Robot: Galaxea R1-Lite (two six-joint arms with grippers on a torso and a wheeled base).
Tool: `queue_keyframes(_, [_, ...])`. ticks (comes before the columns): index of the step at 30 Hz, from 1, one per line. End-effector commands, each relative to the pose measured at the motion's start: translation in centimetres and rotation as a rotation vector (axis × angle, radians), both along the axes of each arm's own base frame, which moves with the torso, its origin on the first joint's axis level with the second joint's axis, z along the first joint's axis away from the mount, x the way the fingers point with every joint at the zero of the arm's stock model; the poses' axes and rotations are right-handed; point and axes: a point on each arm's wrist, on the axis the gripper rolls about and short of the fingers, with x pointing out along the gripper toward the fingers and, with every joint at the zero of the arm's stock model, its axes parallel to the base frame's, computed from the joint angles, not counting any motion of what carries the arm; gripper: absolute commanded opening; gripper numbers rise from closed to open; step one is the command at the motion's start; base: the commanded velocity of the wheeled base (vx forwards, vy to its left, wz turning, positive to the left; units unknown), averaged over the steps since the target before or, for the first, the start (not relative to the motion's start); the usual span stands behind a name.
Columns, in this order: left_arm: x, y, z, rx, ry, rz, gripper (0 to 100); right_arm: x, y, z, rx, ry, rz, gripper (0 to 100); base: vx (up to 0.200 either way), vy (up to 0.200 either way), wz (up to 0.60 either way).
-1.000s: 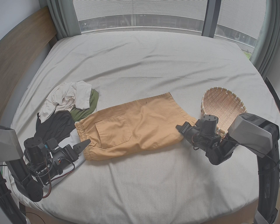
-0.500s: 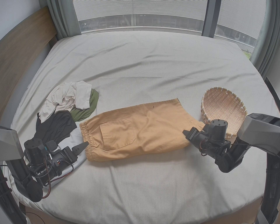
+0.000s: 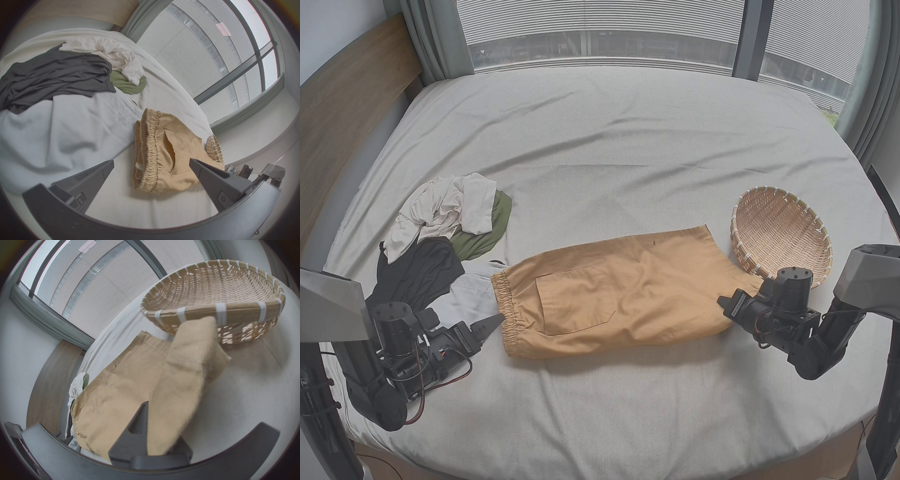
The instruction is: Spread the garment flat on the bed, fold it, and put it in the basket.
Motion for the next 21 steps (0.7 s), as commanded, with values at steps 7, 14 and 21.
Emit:
queue_keyframes(7, [1.9,-1.5,-2.9,0.010,0.048,-0.036,100,-0.7,0.6,-0.1,0.007,0.008,0.039,100,0.000,0.000,0.00])
queue_keyframes(14, [3.7,-1.9,-4.1,0.008,0.031,-0.036,100,-3.4,1.3,1.3,0.017,-0.039,0.087,100,0.000,0.000,0.00])
queue_keyframes(21, [5.5,-2.3,-4.9,-0.002,0.005,-0.036,100,-4.6,1.6,2.6,0.027,-0.068,0.108,100,0.000,0.000,0.00])
